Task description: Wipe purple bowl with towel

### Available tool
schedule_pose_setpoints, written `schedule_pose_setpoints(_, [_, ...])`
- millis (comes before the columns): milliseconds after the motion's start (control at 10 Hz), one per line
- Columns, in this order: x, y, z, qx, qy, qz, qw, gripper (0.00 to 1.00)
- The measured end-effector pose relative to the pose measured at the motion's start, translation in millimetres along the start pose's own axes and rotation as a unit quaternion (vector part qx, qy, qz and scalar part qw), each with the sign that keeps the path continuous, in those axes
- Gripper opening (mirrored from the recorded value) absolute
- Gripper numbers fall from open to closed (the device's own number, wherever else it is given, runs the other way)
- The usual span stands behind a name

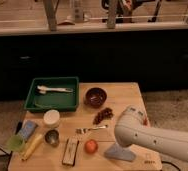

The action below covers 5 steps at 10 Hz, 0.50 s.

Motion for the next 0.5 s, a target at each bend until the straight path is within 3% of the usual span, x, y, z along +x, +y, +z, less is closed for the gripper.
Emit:
schedule_pose_setpoints(200, [2, -3, -2, 0.001, -0.001, -0.002, 1.0, 0.35])
schedule_pose_setpoints(500, [15, 8, 26, -0.017, -0.032, 0.009, 0.9993, 0.68])
